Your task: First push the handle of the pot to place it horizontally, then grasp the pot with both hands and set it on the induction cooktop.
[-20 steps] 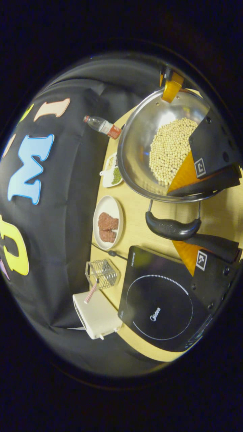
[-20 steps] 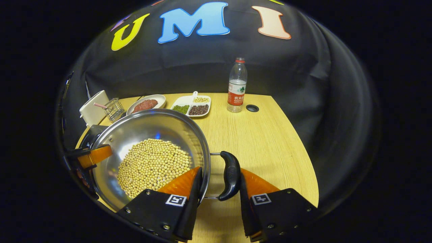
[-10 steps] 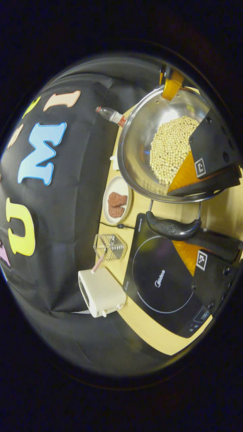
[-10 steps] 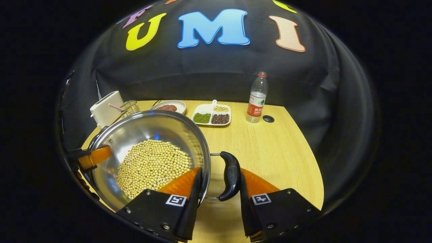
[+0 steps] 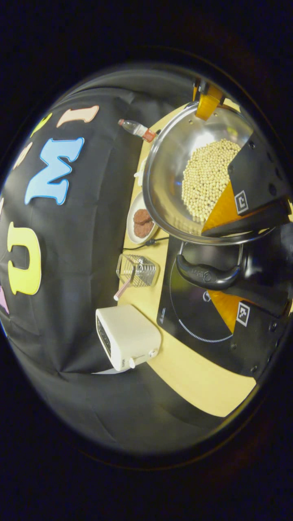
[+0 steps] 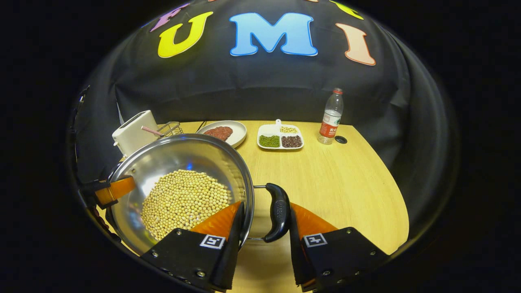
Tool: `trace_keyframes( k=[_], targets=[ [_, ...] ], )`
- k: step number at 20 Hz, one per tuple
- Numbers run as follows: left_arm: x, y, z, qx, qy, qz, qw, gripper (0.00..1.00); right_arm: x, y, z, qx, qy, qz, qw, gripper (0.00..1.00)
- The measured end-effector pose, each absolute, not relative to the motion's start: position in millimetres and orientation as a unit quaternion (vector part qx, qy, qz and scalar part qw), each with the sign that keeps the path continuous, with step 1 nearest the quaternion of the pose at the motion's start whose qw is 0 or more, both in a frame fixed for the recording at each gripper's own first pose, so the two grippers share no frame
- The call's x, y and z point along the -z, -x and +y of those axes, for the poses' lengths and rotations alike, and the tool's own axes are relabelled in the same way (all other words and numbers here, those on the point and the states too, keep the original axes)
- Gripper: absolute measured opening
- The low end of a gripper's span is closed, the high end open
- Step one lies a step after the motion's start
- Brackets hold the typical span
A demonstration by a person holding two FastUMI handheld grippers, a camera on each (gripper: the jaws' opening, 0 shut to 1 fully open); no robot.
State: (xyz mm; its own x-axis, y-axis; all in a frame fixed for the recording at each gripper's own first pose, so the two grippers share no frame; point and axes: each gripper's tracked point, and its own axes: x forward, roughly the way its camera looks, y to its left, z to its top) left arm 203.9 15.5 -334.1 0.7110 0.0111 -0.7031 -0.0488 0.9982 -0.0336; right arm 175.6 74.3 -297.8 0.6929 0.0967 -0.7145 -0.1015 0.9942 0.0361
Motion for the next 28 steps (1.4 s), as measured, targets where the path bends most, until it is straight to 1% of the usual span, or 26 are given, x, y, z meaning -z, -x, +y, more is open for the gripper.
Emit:
trace_keyframes(
  k=[1,2,3,4,10,11,12,13,18,19,20,21,22,23,24,25,28],
  targets=[
    [335.6,-204.3,26.6,-0.014,0.025,0.380,0.924,0.60,298.7,-173.8,84.9,-0.052,0.000,0.389,0.920,0.55],
    [336.4,-206.7,37.6,-0.013,0.025,0.380,0.925,0.60,300.2,-172.4,95.5,-0.049,-0.005,0.391,0.919,0.55],
    [338.4,-207.8,47.9,-0.011,0.023,0.380,0.925,0.64,301.5,-169.7,104.2,-0.046,-0.008,0.393,0.918,0.55],
    [340.0,-208.4,58.1,-0.009,0.021,0.381,0.924,0.60,303.7,-168.3,113.5,-0.043,-0.011,0.396,0.917,0.55],
    [351.7,-216.0,109.8,-0.003,0.019,0.383,0.923,0.60,306.4,-162.8,162.4,-0.033,-0.010,0.395,0.918,0.55],
    [353.6,-215.9,119.7,-0.006,0.025,0.385,0.922,0.64,305.8,-163.4,170.2,-0.034,-0.011,0.394,0.918,0.55],
    [356.4,-215.5,128.4,-0.008,0.028,0.388,0.921,0.60,308.0,-164.2,177.3,-0.035,-0.012,0.395,0.918,0.55],
    [359.5,-214.3,136.2,-0.010,0.028,0.390,0.920,0.60,309.2,-164.0,184.7,-0.037,-0.011,0.396,0.917,0.55],
    [363.8,-219.2,168.7,-0.020,0.027,0.387,0.922,0.60,315.3,-167.2,215.7,-0.042,-0.006,0.395,0.918,0.55],
    [365.0,-220.8,175.3,-0.023,0.030,0.387,0.921,0.64,315.5,-169.0,223.0,-0.045,0.000,0.395,0.918,0.55],
    [367.2,-222.0,184.1,-0.027,0.032,0.389,0.920,0.60,313.9,-171.6,230.3,-0.048,0.006,0.392,0.919,0.55],
    [368.0,-222.7,193.2,-0.031,0.036,0.390,0.919,0.60,313.7,-173.3,238.4,-0.051,0.006,0.389,0.920,0.56],
    [367.8,-222.1,202.2,-0.034,0.042,0.392,0.919,0.64,314.7,-172.9,245.4,-0.053,0.008,0.390,0.919,0.55],
    [367.6,-222.0,209.9,-0.037,0.046,0.393,0.918,0.60,317.6,-173.4,251.5,-0.055,0.011,0.390,0.919,0.55],
    [366.2,-220.5,214.8,-0.038,0.048,0.395,0.917,0.60,315.2,-174.0,255.7,-0.056,0.011,0.387,0.920,0.55],
    [366.4,-220.6,217.5,-0.036,0.048,0.396,0.916,0.64,316.7,-175.4,258.3,-0.055,0.009,0.387,0.920,0.55],
    [367.2,-223.1,218.5,-0.029,0.045,0.395,0.917,0.64,318.0,-177.0,259.4,-0.051,-0.010,0.388,0.920,0.55]
  ],
)
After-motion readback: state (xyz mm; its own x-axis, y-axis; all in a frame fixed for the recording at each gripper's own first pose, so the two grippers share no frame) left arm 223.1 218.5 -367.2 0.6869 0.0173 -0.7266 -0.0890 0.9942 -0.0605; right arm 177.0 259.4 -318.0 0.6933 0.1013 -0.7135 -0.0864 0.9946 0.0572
